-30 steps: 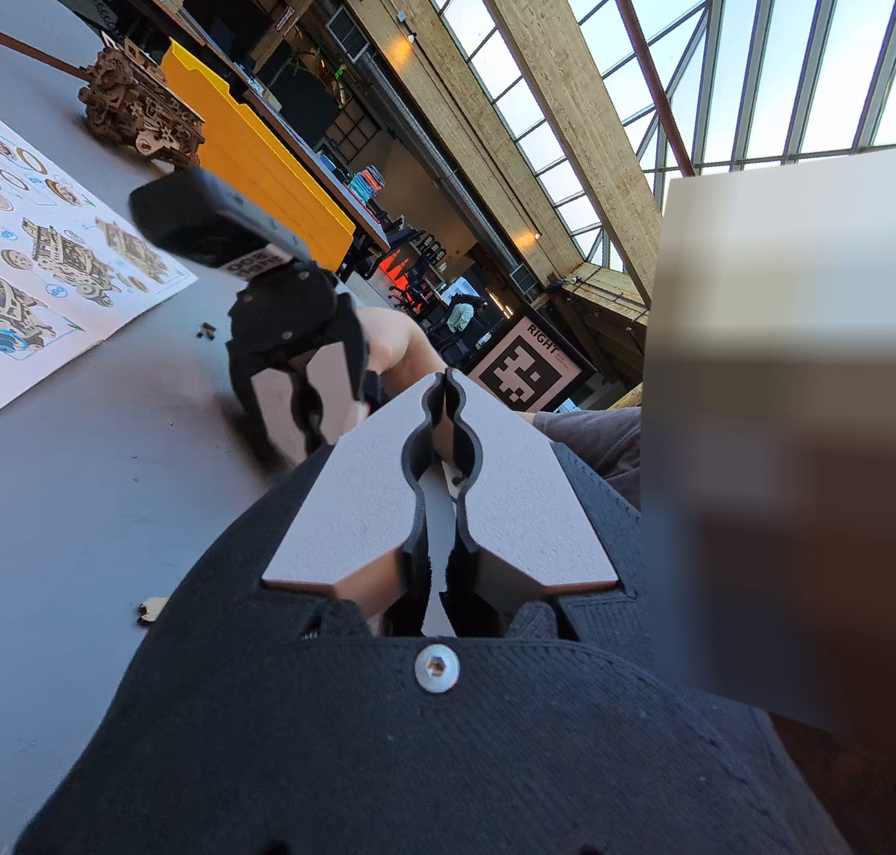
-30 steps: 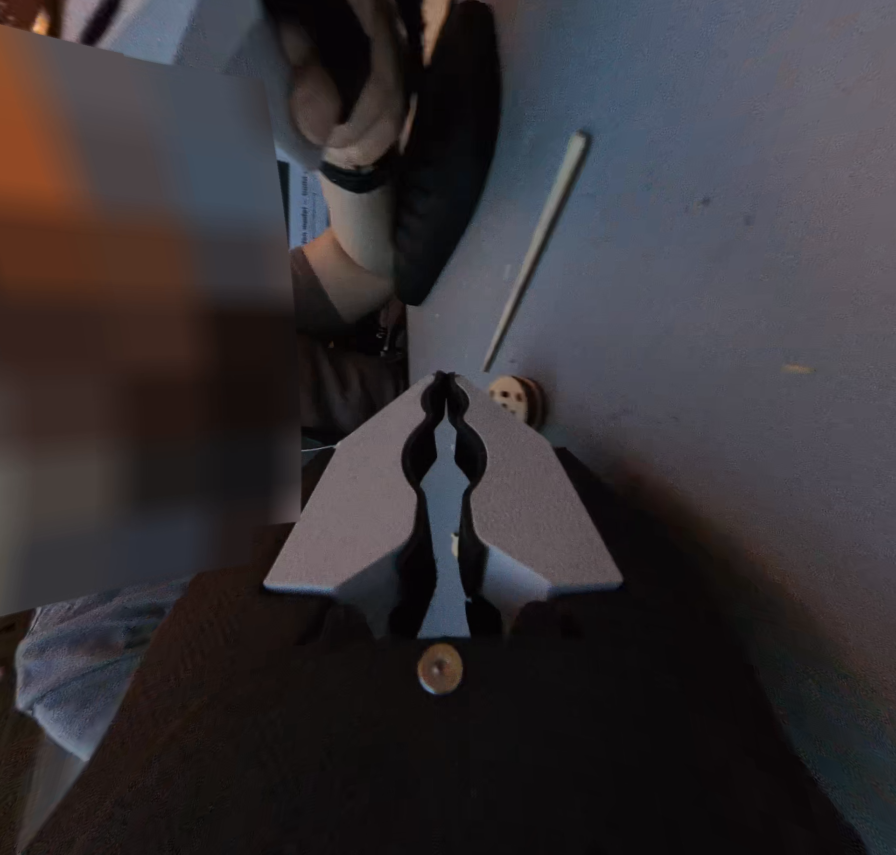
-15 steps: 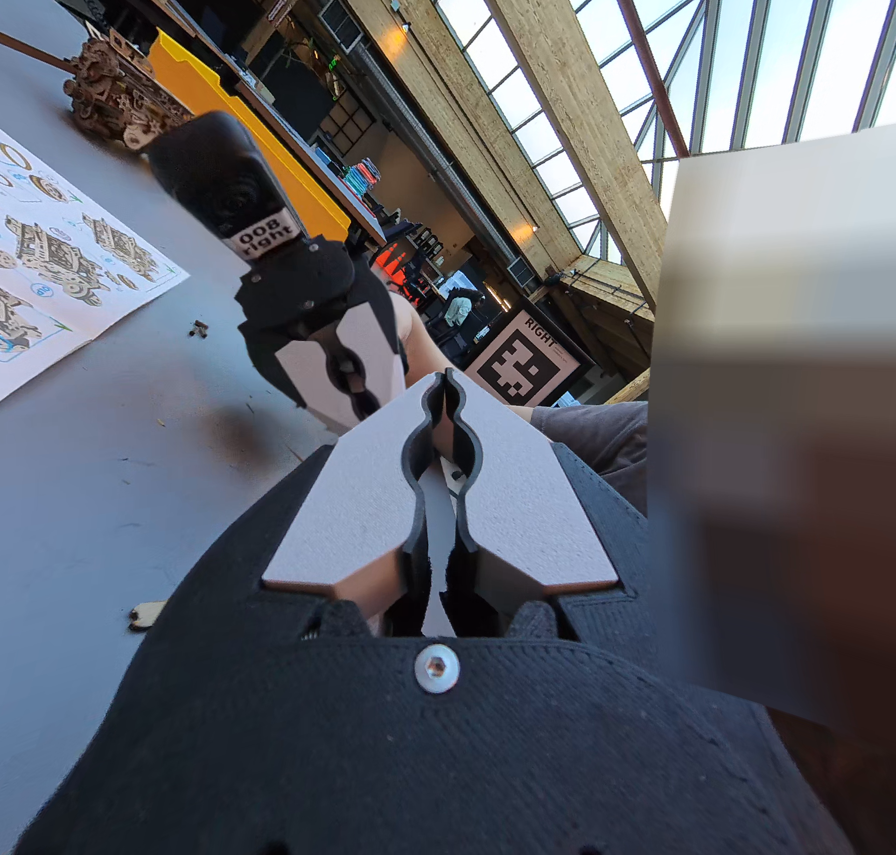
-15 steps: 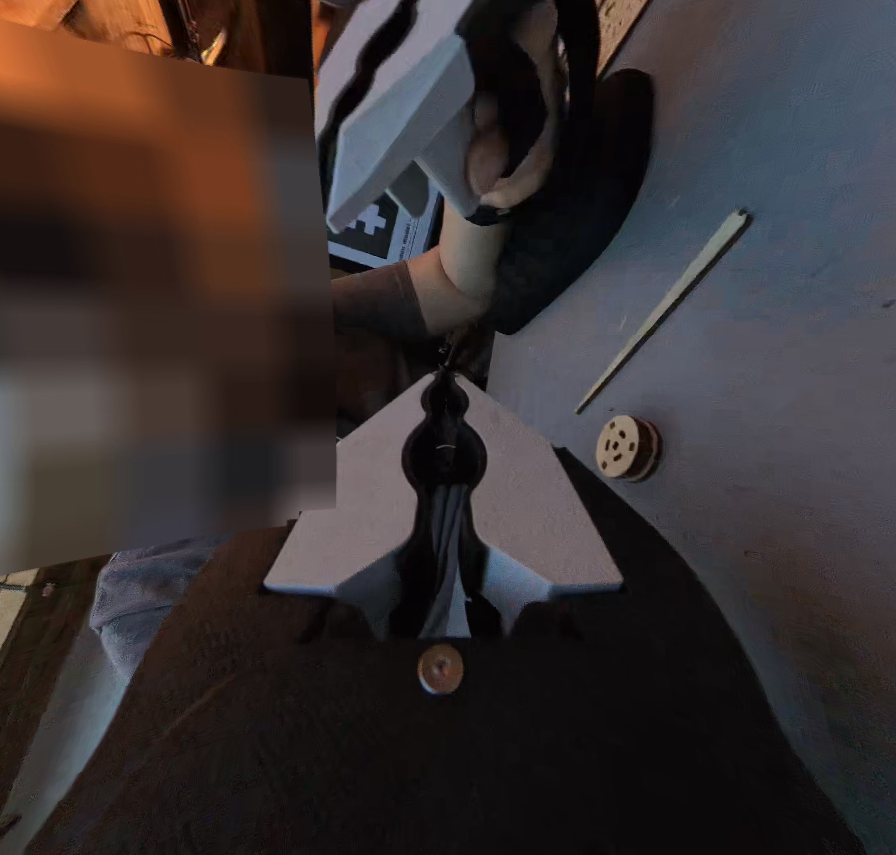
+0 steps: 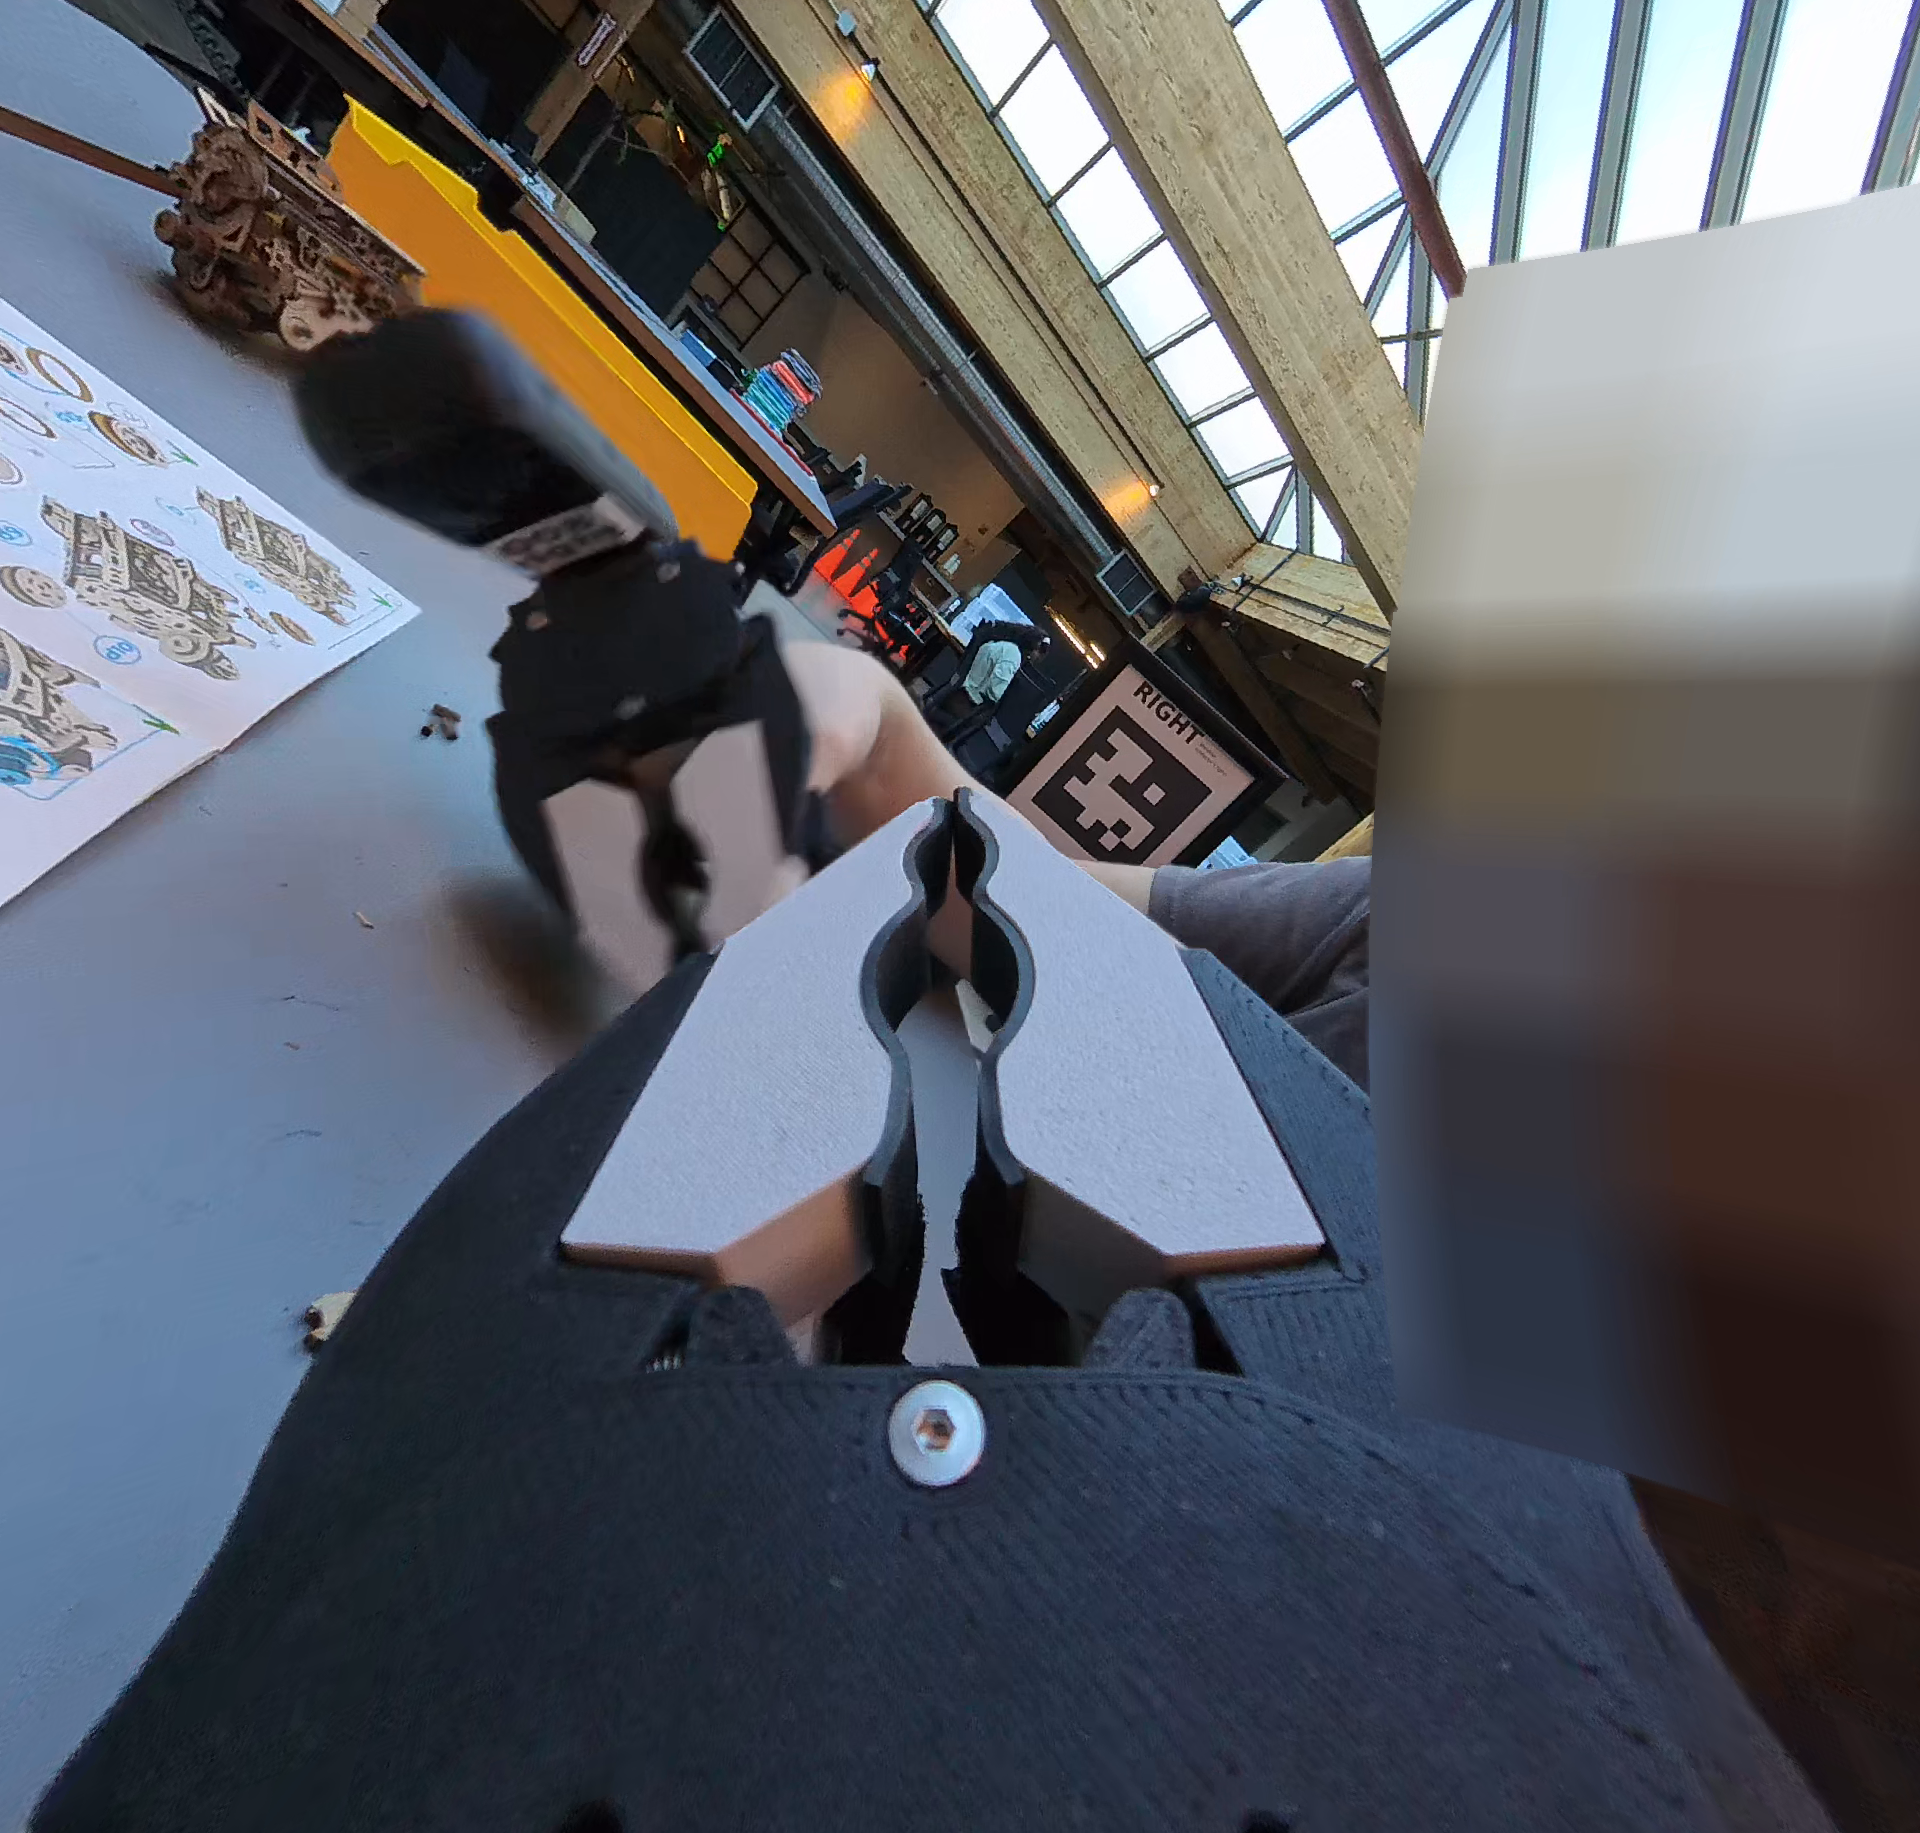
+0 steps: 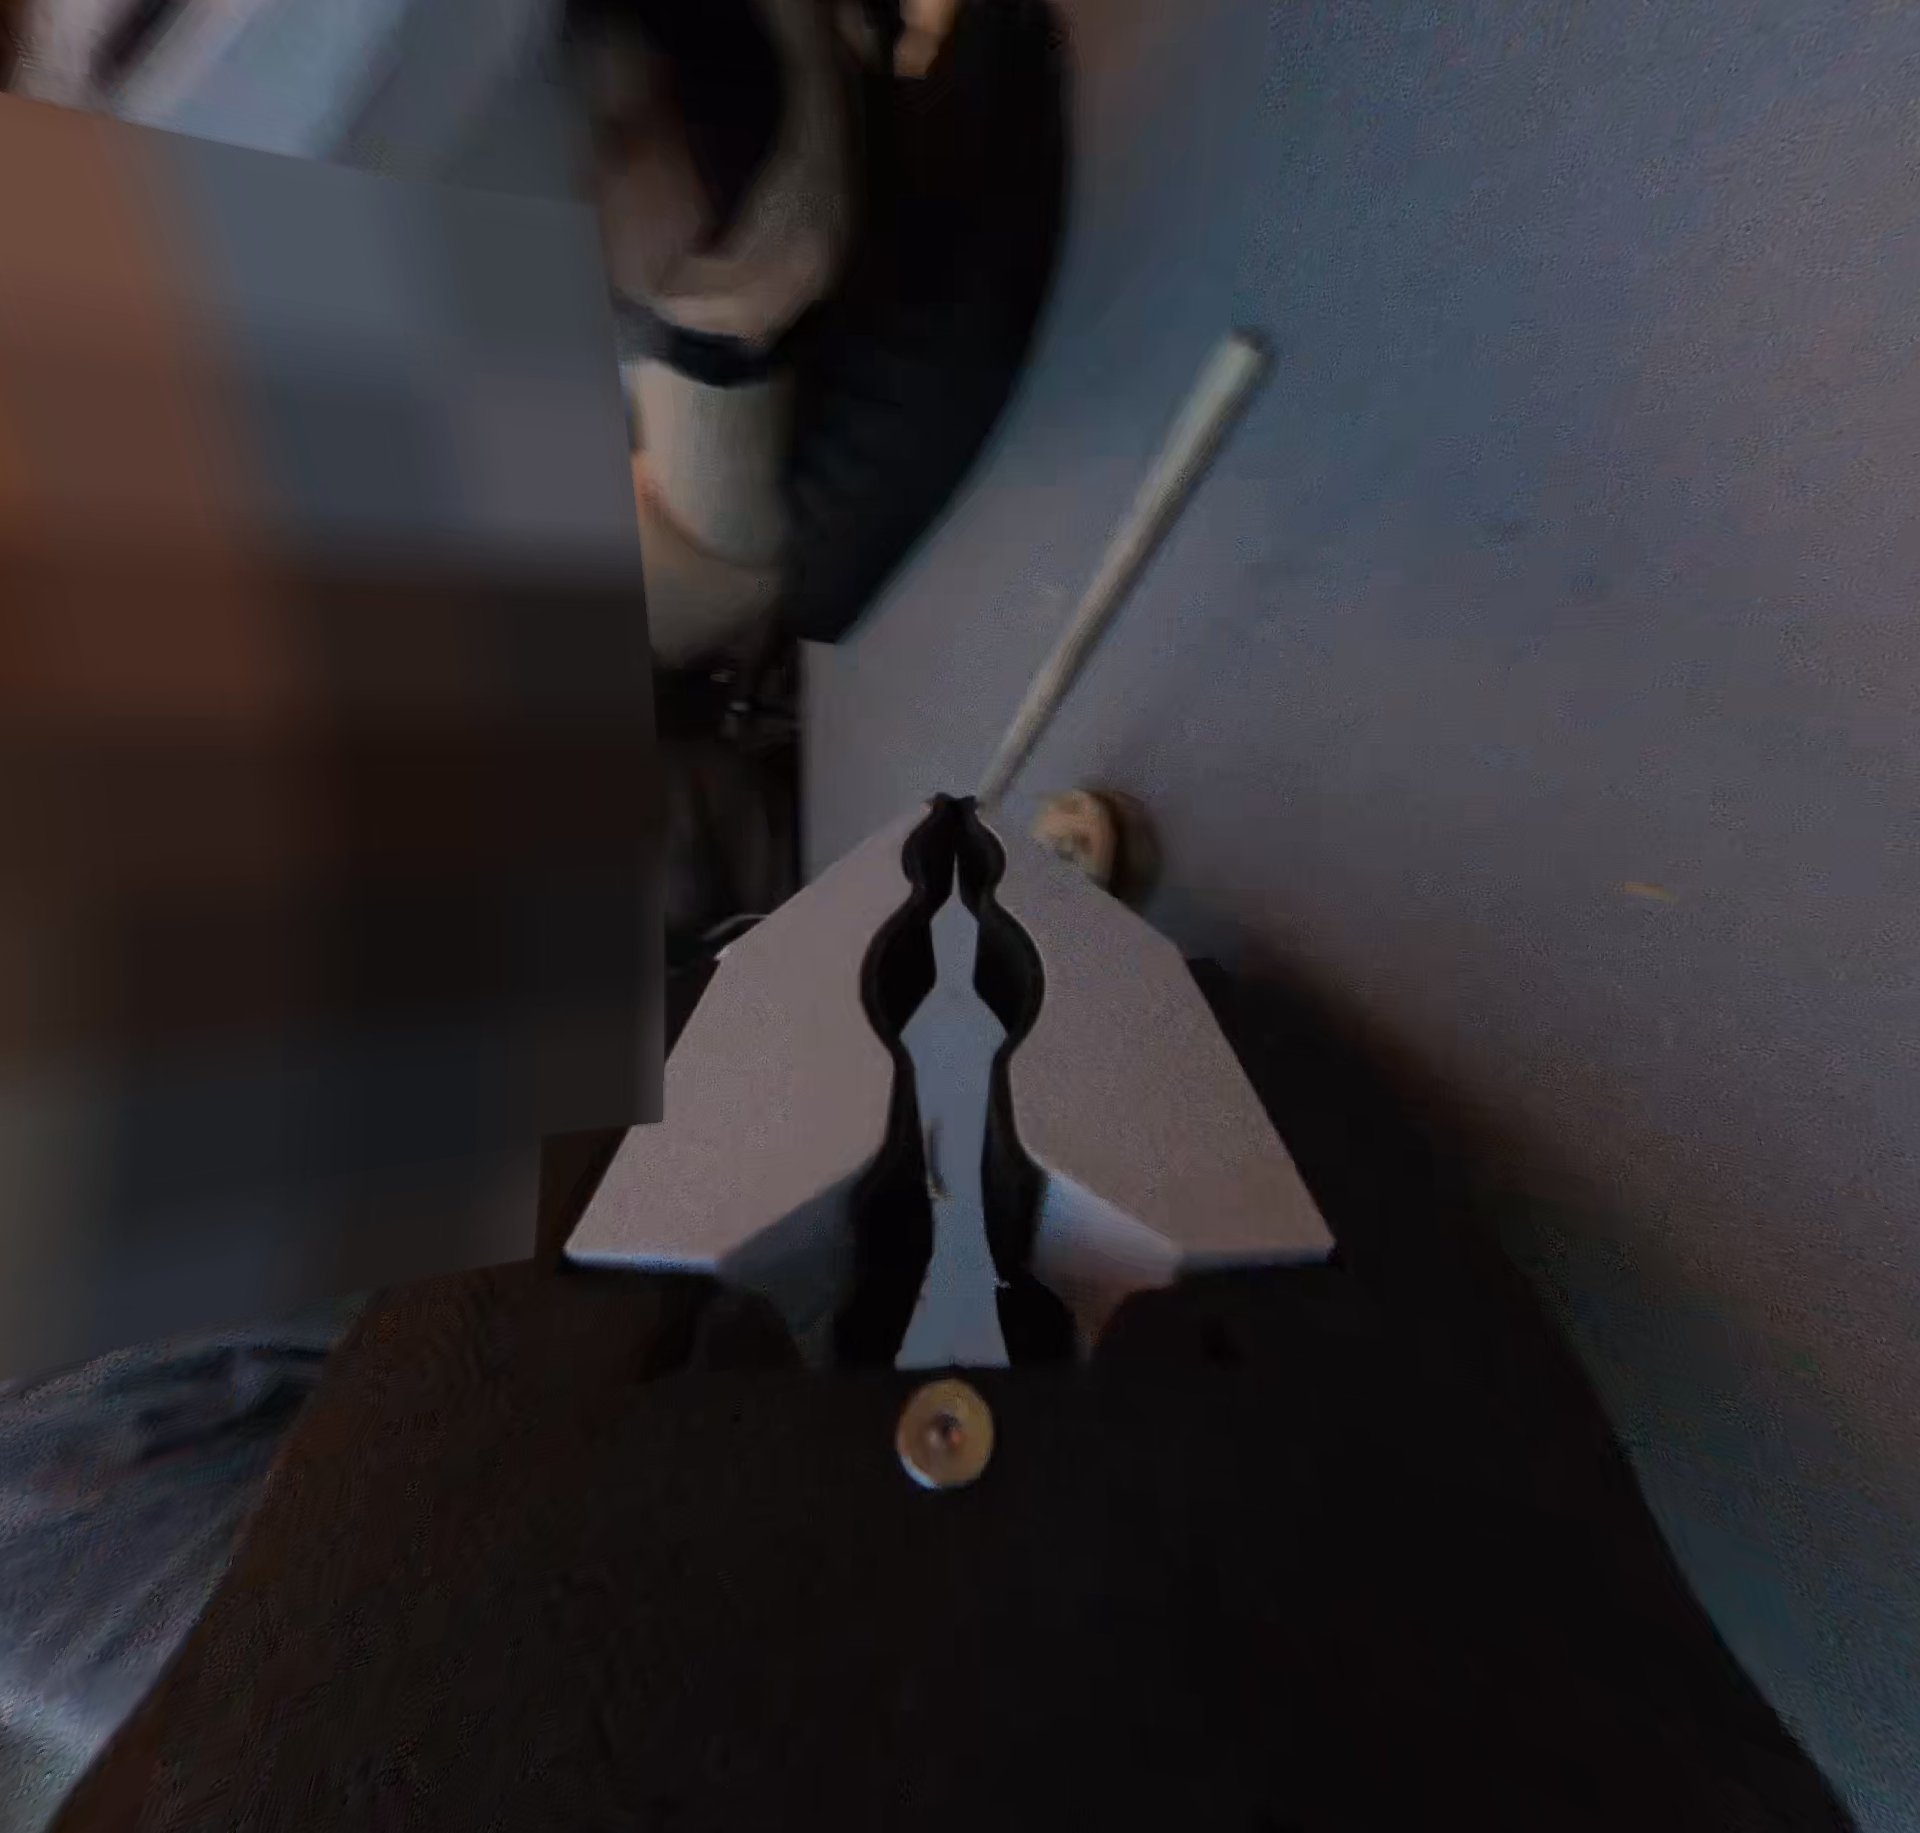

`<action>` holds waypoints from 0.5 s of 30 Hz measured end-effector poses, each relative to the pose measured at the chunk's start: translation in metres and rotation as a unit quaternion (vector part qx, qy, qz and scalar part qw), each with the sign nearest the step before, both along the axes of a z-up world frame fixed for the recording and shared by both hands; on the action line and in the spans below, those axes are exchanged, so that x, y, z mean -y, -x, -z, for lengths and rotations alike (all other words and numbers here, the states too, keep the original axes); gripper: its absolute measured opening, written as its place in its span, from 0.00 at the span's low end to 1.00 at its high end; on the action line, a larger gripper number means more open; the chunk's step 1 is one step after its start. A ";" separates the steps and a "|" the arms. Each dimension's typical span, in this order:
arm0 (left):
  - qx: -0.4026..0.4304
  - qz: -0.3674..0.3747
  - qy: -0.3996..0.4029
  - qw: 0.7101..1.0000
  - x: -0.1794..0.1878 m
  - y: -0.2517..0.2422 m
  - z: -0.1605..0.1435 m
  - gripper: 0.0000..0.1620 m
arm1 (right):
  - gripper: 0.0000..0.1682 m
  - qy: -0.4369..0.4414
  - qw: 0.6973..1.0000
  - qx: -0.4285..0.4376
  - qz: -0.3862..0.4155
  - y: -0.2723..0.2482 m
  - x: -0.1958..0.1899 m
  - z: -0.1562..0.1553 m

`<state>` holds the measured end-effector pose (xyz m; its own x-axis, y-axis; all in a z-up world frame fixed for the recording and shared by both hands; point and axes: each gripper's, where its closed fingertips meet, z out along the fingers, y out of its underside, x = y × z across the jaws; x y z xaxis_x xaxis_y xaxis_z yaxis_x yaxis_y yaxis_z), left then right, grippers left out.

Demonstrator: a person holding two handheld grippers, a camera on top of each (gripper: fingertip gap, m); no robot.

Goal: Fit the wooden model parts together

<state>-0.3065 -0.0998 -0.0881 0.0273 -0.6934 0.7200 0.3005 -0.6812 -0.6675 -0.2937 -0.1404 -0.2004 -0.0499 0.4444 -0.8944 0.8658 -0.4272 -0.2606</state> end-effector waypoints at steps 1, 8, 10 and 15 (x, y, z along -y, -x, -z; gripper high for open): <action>-0.002 -0.001 -0.001 1.000 -0.001 0.000 0.001 0.00 | 0.00 0.063 0.998 0.027 0.017 0.003 0.000 0.007; -0.004 0.000 -0.002 1.000 0.000 -0.001 0.000 0.00 | 0.00 0.058 0.998 0.031 0.022 -0.001 -0.003 0.009; -0.001 0.002 0.004 1.000 0.000 -0.001 0.001 0.00 | 0.00 0.044 0.999 0.017 0.010 -0.005 0.000 0.003; -0.007 0.006 -0.001 1.000 0.002 -0.004 0.002 0.00 | 0.00 0.089 0.995 0.041 0.015 -0.007 -0.003 0.008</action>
<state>-0.3024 -0.1019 -0.0899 0.0281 -0.6952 0.7183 0.2827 -0.6837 -0.6728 -0.2870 -0.1370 -0.2082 0.0367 0.2788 -0.9596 0.8671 -0.4862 -0.1081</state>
